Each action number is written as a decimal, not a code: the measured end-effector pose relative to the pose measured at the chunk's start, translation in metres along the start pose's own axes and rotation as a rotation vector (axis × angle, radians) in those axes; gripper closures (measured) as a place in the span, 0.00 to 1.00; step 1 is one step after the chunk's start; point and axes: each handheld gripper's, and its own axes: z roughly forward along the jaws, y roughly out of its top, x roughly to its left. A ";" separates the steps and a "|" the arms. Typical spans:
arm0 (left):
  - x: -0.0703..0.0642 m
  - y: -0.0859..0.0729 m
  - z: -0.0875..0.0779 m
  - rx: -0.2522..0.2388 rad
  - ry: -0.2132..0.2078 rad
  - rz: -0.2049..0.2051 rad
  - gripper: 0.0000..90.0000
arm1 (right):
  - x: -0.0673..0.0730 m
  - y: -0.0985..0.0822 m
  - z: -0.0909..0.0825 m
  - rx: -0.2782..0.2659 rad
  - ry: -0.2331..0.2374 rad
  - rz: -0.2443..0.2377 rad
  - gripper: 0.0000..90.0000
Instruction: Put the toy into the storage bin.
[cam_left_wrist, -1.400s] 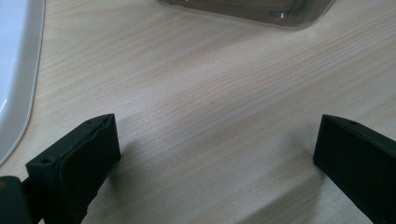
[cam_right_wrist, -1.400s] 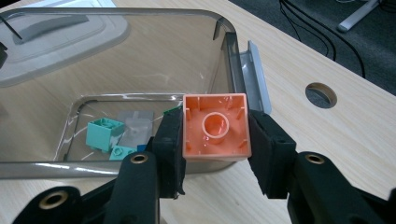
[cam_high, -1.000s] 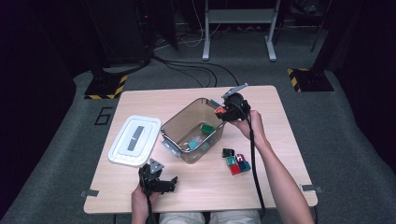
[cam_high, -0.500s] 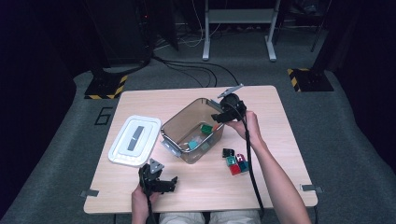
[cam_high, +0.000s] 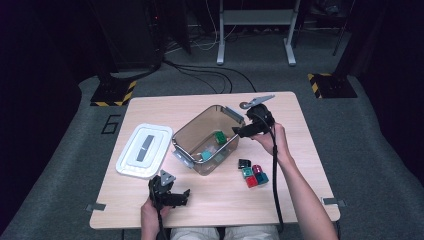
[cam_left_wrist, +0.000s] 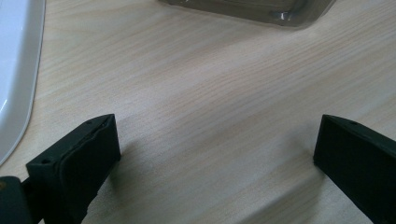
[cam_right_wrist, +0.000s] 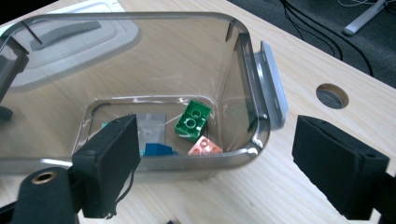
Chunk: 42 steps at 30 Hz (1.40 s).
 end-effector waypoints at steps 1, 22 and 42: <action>0.000 0.000 0.000 0.000 0.000 0.000 0.00 | -0.001 -0.003 -0.002 0.004 -0.003 0.003 0.15; 0.000 0.000 0.000 0.000 0.000 0.000 0.00 | -0.005 -0.052 -0.011 0.028 0.006 0.031 0.13; 0.000 0.000 0.000 0.001 0.000 0.001 0.00 | -0.001 -0.100 0.000 0.099 0.011 0.061 0.10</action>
